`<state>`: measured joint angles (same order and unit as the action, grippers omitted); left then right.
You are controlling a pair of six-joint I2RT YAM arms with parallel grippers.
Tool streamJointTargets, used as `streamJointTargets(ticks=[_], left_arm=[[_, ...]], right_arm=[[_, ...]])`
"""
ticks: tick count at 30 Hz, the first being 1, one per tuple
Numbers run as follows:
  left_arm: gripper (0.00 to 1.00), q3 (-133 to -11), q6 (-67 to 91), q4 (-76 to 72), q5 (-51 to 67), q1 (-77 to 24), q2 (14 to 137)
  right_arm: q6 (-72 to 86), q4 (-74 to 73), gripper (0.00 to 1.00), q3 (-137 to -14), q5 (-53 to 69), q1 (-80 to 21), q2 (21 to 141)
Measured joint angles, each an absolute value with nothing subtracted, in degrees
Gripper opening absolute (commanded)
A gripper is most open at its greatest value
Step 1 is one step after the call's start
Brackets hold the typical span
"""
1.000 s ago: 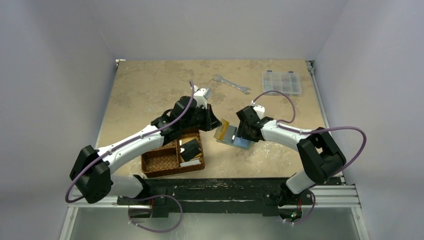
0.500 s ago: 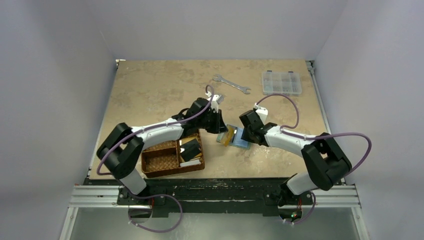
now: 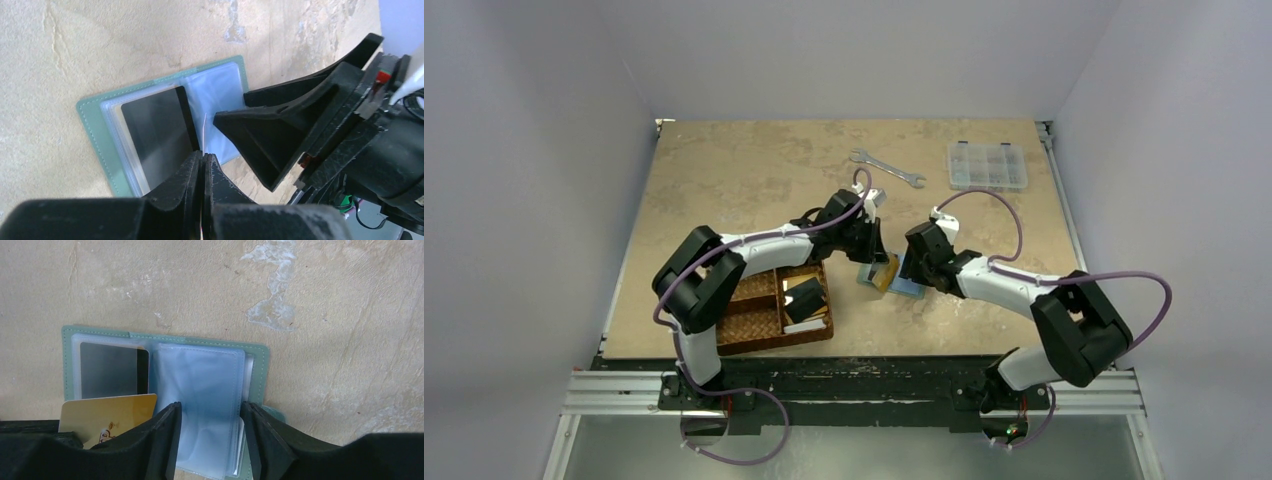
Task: Put the credit cards into the card holder
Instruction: Insert the credit card into the card holder.
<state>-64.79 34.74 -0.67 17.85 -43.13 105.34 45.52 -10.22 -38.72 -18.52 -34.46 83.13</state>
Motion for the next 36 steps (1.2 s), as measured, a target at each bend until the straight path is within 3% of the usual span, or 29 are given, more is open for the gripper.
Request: streamJointTargets(ticks=[14, 24, 28, 31, 36], left_arm=[[0.0, -68.2, 32.8, 4.9, 16.7, -43.1, 107.8], [0.0, -70.7, 31.8, 5.5, 19.4, -42.6, 111.1], [0.0, -70.8, 31.9, 5.4, 20.4, -42.2, 111.6], [0.0, -70.8, 31.9, 5.4, 20.9, -41.9, 111.6], [0.0, -70.8, 31.9, 5.2, 22.6, -41.0, 111.8]], right_arm=[[46.3, -6.2, 0.54, -35.0, -16.7, -32.9, 80.0], [46.4, -5.8, 0.64, -33.5, -13.8, -31.7, 77.5], [46.5, -6.5, 0.61, -32.8, -12.1, -29.9, 76.3], [46.5, -5.6, 0.51, -31.6, -8.9, -26.0, 75.3], [46.5, -4.9, 0.49, -30.8, -5.9, -22.3, 75.3]])
